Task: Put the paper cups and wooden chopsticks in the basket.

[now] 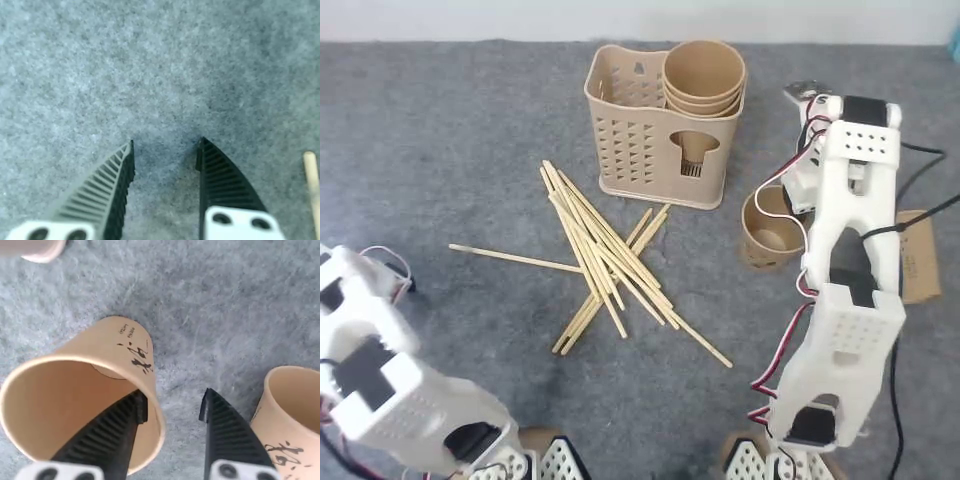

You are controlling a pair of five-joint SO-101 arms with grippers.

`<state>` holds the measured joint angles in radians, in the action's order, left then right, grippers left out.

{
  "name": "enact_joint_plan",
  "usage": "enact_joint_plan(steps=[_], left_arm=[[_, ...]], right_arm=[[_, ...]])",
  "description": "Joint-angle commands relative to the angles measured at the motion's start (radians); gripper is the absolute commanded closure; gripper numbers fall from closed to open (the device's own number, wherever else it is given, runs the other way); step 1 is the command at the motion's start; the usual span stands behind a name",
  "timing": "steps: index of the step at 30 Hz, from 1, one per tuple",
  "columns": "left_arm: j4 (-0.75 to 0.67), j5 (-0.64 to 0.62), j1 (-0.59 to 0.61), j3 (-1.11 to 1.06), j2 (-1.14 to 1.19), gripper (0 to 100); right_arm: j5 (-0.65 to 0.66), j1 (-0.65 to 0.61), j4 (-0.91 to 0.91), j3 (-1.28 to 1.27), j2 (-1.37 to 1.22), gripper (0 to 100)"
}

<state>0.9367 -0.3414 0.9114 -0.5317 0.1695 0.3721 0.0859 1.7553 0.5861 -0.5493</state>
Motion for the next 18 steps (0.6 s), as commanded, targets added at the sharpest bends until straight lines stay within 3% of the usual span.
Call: enact_joint_plan(steps=[1,12,18], left_arm=[[0.006,0.011,-0.026,0.019,0.000,80],[0.006,0.011,-0.026,0.019,0.000,80],[0.006,0.011,-0.026,0.019,0.000,80]], right_arm=[[-0.075,0.027,0.036,0.043,0.102,81.2],[-0.078,0.048,-0.031,-0.258,0.335,81.6],[-0.084,0.045,-0.243,-0.546,0.501,94.6]])
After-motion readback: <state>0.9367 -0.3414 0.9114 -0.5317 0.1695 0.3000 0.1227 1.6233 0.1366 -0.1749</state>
